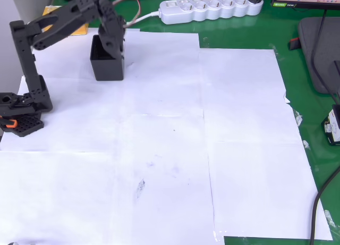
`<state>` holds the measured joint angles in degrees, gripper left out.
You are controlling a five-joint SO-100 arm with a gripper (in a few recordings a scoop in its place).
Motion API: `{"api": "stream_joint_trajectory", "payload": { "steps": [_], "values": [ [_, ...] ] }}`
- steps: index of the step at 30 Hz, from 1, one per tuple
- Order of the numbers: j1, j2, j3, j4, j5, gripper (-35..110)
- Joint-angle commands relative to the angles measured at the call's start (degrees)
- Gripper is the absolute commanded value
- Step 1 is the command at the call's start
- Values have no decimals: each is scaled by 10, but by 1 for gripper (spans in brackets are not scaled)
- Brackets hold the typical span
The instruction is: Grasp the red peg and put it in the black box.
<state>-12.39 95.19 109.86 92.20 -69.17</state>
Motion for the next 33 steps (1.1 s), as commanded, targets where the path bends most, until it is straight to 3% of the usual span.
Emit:
{"api": "stream_joint_trajectory", "payload": {
  "steps": [1,9,25,33],
  "values": [
    [53,-82,-52,-36,-54,0],
    [149,-296,-434,-181,-172,0],
    [83,-739,-846,-124,-120,0],
    [95,-896,-949,-83,-120,0]
  ]
}}
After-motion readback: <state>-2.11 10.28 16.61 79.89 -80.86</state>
